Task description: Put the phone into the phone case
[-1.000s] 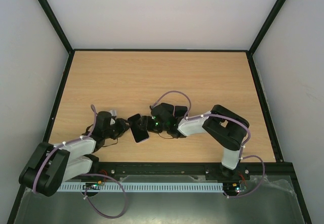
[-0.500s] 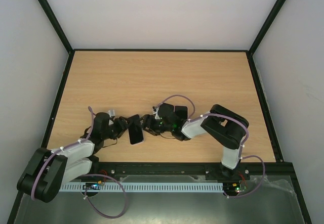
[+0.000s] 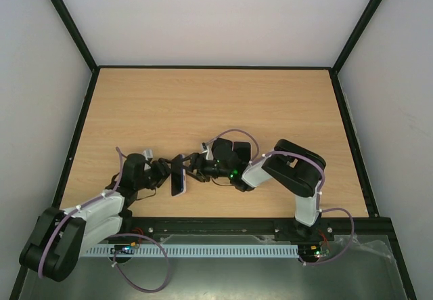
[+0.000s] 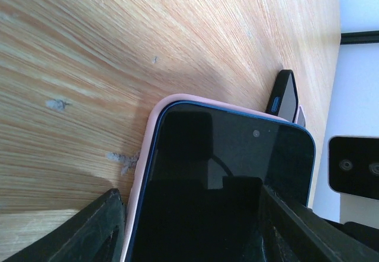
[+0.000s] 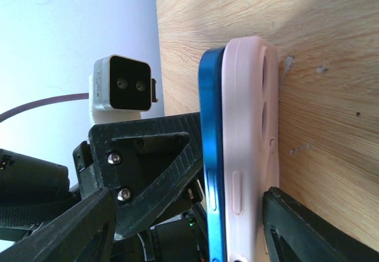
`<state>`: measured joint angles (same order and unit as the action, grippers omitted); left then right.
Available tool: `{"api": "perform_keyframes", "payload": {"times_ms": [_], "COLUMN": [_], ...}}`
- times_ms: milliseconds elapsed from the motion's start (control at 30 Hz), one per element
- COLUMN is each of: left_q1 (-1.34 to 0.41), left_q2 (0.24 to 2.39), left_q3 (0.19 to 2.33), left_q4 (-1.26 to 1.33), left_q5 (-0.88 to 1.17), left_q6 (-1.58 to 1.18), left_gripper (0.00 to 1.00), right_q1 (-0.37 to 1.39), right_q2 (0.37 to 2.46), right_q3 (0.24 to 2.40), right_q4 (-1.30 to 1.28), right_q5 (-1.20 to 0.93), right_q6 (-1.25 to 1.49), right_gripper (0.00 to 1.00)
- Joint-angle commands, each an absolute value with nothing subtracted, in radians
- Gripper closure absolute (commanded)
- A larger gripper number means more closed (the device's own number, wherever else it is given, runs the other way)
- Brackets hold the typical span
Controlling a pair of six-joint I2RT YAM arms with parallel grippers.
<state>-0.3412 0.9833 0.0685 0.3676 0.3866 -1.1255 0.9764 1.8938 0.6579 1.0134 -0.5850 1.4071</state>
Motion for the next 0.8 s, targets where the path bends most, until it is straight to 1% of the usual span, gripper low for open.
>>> {"api": "perform_keyframes", "payload": {"times_ms": [0, 100, 400, 533, 667, 767], "left_q1": [-0.352, -0.352, -0.353, -0.353, -0.353, -0.352], "left_q2": [0.974, 0.976, 0.988, 0.992, 1.005, 1.015], "left_q3": [0.053, 0.049, 0.049, 0.048, 0.046, 0.047], "left_q4": [0.348, 0.343, 0.343, 0.342, 0.344, 0.347], "left_q5": [0.426, 0.418, 0.42, 0.412, 0.408, 0.407], "left_q6": [-1.14, -1.141, -1.14, -1.134, -1.131, -1.128], "left_gripper": [0.37, 0.4, 0.4, 0.4, 0.39, 0.39], "right_q1": [0.983, 0.983, 0.983, 0.983, 0.984, 0.983], "right_q2": [1.918, 1.935, 1.944, 1.94, 1.933, 1.929], "right_q3": [0.664, 0.668, 0.677, 0.676, 0.68, 0.686], "right_q4": [1.075, 1.077, 1.055, 1.008, 0.963, 0.937], "right_q5": [-0.598, -0.598, -0.584, -0.562, -0.542, -0.533], "right_q6": [1.399, 1.401, 1.394, 1.37, 1.343, 1.332], "right_gripper": [0.35, 0.41, 0.68, 0.75, 0.85, 0.88]}}
